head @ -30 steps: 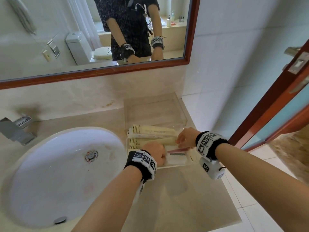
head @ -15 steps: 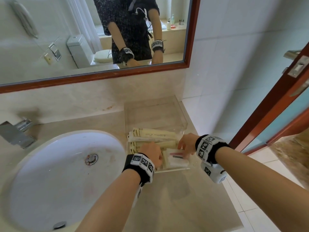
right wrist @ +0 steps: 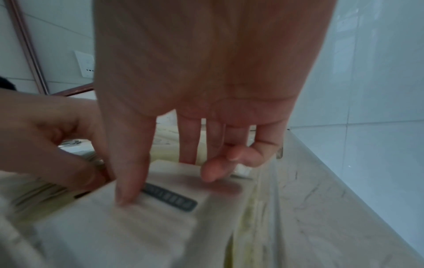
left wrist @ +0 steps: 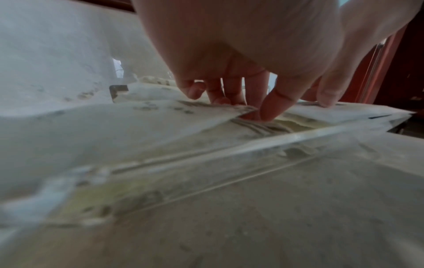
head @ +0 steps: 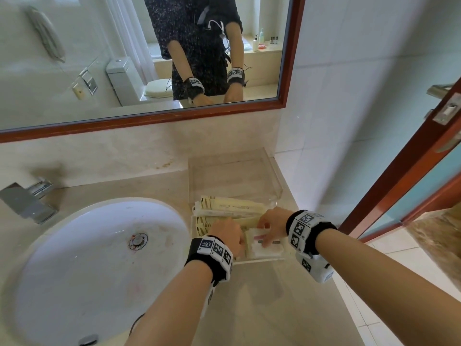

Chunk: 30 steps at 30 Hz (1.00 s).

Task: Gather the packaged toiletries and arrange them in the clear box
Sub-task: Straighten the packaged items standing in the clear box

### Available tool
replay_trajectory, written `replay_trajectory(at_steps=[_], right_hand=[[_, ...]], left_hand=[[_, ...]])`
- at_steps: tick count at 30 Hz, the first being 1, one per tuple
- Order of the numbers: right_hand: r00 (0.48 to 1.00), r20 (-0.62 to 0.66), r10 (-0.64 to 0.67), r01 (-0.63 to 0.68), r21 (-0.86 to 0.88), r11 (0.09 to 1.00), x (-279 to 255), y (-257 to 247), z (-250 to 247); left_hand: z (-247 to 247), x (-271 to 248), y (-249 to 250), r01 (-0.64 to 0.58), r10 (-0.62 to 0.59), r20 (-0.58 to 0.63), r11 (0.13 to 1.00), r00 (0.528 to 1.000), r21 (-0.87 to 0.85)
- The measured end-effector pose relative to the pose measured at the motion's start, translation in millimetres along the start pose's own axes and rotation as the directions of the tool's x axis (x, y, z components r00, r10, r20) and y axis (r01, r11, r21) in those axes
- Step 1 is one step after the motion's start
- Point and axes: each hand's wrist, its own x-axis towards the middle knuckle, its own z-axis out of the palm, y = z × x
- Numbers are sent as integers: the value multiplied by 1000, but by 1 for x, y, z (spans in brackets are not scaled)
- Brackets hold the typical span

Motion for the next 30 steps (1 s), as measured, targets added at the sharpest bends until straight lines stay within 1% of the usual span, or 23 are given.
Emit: replay_trajectory(at_steps=[5,8,11,13,15,18,19,21,23,25,27,30], right_hand=[[999,-30,41,-40,30,999,-2,2,2],[998,-31,46,-46,14,999,-4,1,5],[999,12,45,-45,5,999,-4,-1,4],[999,37,33,-31,-38,999,-4,-3,-2],[1000,-2,-15,15,-66,998,-7,-10,-9],[981,-173,-84,97,71,993,-6,-28,-12],[977,-191,-93,120,134,984,-4,-36,-11],[986,-145,-84,115,220,969,2,-53,-9],[995,-83,-52,68,206,976,8,-68,-5],[998,-57,-10,20,174,985,13,-76,0],[998,-48,29,-21,157,987,16,-78,4],[996,-48,72,-62,190,980,21,-75,7]], left_hand=[[-2,2,17,-53,54,-21,998,998,23],[-2,1,4,-57,56,-43,997,998,-43],[-8,-3,-13,-90,73,-119,986,990,-141],[-15,-7,-25,-95,63,-158,975,985,-203],[-21,-13,-38,-81,49,-149,974,988,-211],[-25,-24,-54,-95,83,-105,989,991,-112],[-25,-27,-58,-102,96,-93,993,991,-65],[-24,-33,-64,-106,108,-57,994,993,39],[-19,-36,-69,-100,103,-9,984,995,148],[-14,-39,-73,-105,102,25,968,995,227],[-9,-40,-78,-126,121,33,959,992,253],[-7,-42,-79,-196,203,-3,952,979,237]])
